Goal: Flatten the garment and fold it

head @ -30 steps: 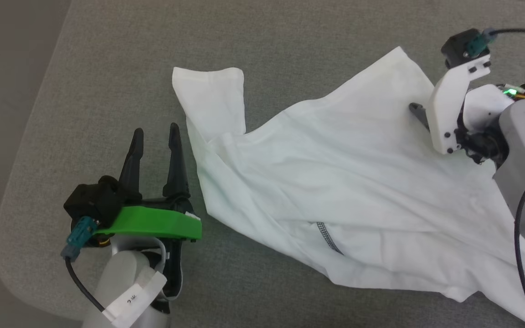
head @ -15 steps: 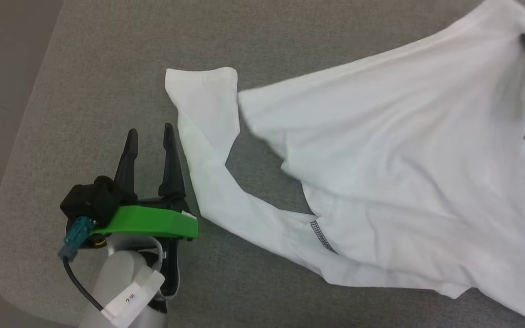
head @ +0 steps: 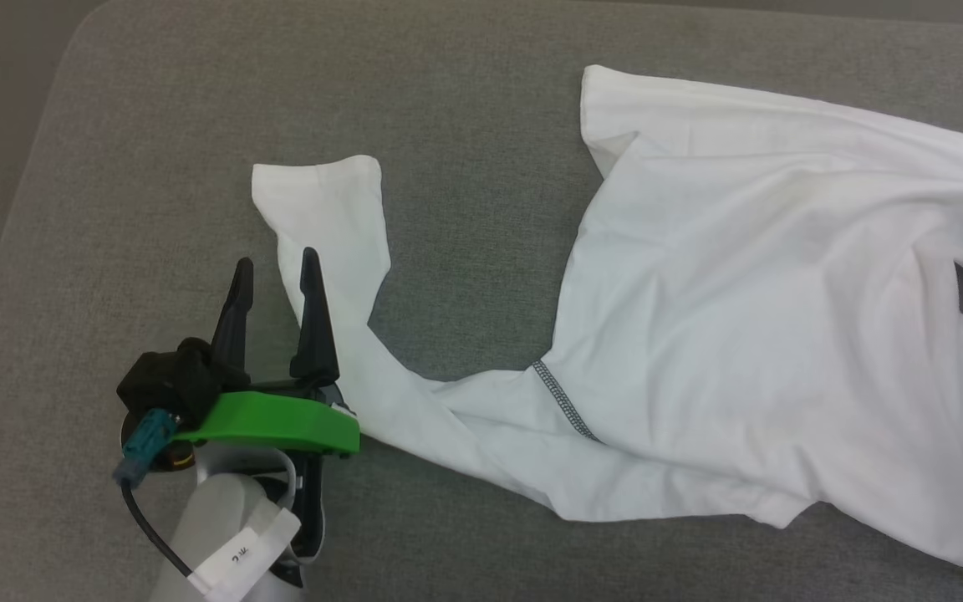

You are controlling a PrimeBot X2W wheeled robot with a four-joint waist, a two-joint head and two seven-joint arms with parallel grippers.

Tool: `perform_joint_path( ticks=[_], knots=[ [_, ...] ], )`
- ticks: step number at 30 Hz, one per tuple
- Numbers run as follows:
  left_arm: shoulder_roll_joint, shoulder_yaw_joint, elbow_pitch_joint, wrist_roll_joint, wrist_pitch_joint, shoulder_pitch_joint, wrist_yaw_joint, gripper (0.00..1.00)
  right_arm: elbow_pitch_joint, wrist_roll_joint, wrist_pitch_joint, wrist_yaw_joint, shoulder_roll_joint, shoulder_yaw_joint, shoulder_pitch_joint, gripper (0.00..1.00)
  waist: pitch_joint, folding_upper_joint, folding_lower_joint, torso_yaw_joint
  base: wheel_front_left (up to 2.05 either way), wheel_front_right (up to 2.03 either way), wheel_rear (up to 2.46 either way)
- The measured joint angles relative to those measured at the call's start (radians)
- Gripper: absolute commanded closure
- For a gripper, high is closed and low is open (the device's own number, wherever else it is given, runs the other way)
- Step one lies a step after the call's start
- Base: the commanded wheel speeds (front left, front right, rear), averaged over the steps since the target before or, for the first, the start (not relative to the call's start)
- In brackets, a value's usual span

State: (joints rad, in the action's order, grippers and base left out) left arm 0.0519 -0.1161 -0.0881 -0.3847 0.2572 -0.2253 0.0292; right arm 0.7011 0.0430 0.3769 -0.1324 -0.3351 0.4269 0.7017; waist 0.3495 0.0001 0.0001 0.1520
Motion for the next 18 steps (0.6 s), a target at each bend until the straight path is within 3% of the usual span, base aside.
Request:
perform_joint_path(
  ticks=[1,2,6,11,18],
  knots=[
    [0.000,0.000,-0.002,0.002,0.000,0.000,-0.002,0.00,-0.013,0.001,-0.009,0.000,0.018,0.012,-0.014,0.60,-0.004,0.0000,0.0000,-0.005,0.00,0.00,0.00],
    [0.000,-0.002,-0.006,0.006,0.000,0.000,-0.002,0.00,-0.035,0.002,-0.024,0.000,0.038,0.024,-0.032,0.00,-0.010,0.0000,-0.0001,-0.009,0.00,0.00,0.00],
    [0.000,-0.006,-0.030,0.026,0.000,0.011,-0.011,0.00,-0.137,0.020,-0.114,0.000,0.096,0.026,-0.103,0.00,-0.040,0.0000,0.0000,-0.023,0.00,0.00,0.00],
    [0.001,-0.038,-0.087,0.044,-0.006,0.047,-0.023,0.00,-0.310,0.070,-0.226,0.000,0.153,-0.053,-0.256,0.00,-0.091,0.0000,-0.0001,-0.034,0.00,0.00,0.00],
    [0.007,-0.104,-0.113,0.050,-0.151,0.106,-0.030,0.00,-0.552,0.114,-0.262,0.000,0.246,-0.110,-0.506,0.00,-0.180,0.0000,-0.0001,-0.052,0.00,0.00,0.00]
  ],
)
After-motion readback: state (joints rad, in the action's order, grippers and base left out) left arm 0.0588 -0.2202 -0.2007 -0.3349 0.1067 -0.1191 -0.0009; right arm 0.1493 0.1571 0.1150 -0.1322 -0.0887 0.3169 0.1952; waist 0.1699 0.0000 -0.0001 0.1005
